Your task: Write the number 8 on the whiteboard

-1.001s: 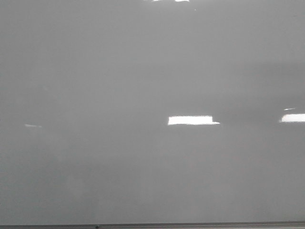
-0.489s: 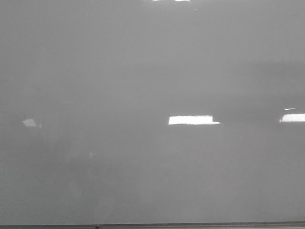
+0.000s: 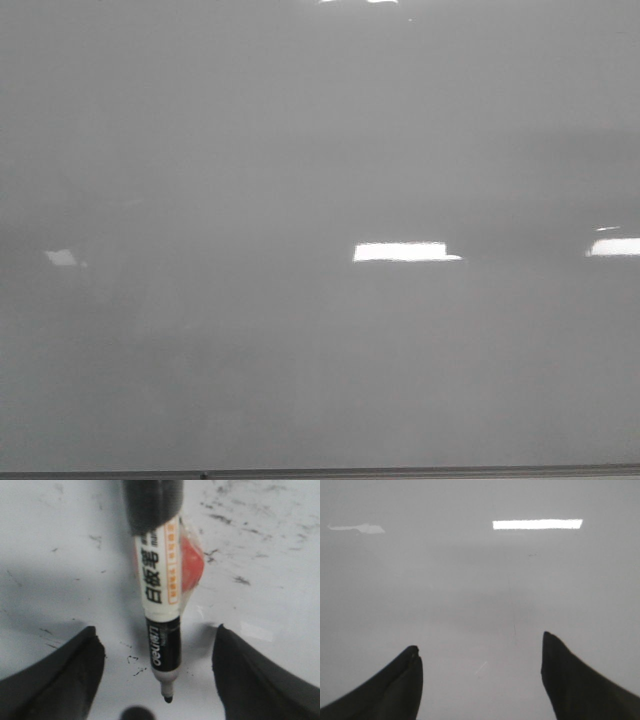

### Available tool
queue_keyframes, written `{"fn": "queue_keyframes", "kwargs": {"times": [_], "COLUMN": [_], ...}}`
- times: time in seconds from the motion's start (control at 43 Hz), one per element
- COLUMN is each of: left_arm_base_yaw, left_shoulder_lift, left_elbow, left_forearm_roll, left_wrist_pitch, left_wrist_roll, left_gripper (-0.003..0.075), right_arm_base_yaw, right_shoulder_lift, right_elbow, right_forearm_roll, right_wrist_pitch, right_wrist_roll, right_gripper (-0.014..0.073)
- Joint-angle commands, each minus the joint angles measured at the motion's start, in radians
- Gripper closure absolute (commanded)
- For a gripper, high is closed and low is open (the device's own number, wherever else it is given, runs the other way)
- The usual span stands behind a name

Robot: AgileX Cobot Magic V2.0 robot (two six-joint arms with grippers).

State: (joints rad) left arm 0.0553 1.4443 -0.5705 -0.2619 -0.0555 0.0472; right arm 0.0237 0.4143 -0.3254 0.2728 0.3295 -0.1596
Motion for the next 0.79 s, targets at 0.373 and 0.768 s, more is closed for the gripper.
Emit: {"fn": "queue_keyframes", "kwargs": {"times": [0.373, 0.768], "left_arm_base_yaw": [-0.006, -0.317], "left_shoulder_lift": [-0.082, -0.087], "left_elbow": [-0.066, -0.427], "left_forearm_roll": [0.084, 0.111], "left_wrist_pitch": [0.162, 0.903], "left_wrist_roll": [-0.006, 0.36], "left_gripper": [0.0685, 0.0689], "right_arm_base_yaw": [0.002, 0.011], "right_shoulder_lift": [0.013, 0.167], "right_elbow": [-0.04, -0.222], "right_forearm_roll": [0.008, 0.029], "right_wrist_pitch": [-0.06, 0.24], "right_wrist_roll": [-0.002, -0.06], "right_gripper": [0.0067, 0.0067]}}
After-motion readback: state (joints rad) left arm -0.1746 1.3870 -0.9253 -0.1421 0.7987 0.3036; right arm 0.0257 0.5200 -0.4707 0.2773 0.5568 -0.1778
